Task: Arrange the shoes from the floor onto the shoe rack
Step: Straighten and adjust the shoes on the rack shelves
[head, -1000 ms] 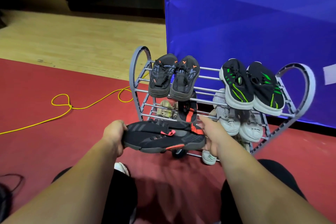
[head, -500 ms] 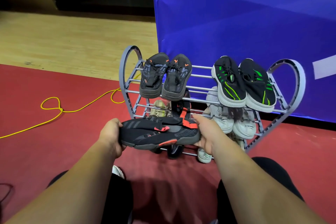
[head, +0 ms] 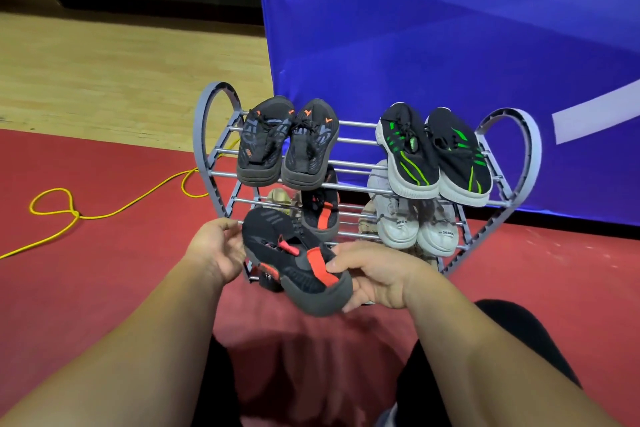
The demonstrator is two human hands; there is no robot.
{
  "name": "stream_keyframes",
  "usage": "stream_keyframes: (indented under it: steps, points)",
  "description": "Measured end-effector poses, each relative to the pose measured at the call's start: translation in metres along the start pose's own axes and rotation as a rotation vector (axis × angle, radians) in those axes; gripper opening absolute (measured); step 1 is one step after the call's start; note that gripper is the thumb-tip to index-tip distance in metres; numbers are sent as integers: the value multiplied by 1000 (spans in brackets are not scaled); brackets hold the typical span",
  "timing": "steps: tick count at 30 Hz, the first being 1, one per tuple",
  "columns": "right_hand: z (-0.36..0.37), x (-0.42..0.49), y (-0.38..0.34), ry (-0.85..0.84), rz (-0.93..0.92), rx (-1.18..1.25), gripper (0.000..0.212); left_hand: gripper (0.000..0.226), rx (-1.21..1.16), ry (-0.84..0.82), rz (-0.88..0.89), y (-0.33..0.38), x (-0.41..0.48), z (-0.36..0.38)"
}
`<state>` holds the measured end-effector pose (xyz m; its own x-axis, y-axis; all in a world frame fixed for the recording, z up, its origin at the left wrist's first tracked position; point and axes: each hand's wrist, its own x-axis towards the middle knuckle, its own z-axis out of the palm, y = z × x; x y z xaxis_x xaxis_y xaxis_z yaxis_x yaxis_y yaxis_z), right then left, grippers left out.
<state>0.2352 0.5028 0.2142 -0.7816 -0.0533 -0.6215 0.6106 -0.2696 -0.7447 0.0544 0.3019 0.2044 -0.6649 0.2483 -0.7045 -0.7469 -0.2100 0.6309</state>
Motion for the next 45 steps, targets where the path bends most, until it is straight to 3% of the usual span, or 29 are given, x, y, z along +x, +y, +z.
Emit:
stream_keyframes:
  steps: [4, 12, 15, 20, 28, 35, 40, 45]
  points:
    - [7, 18, -5, 94, -47, 133, 27, 24, 78, 43, -20, 2, -2, 1]
    - [38, 63, -11, 270, -207, 248, 26, 25, 317, -63, -92, 7, -1, 2]
    - [54, 77, -11, 257, -253, 176, 6, 32, 455, -130, -108, 5, 1, 5]
    - [74, 107, -11, 314, -305, 152, 16, 46, 453, -145, -76, 8, 9, 11]
    - [73, 150, -23, 523, -339, 119, 14, 23, 306, 6, 76, 18, 28, 21]
    - [77, 169, -32, 575, -274, 50, 12, 22, 500, 216, 109, 13, 52, 20]
    - [75, 181, -29, 582, -270, -8, 19, 30, 780, 223, 279, 10, 53, 24]
    - [70, 183, -32, 544, -233, -23, 16, 28, 944, 142, 319, 9, 51, 18]
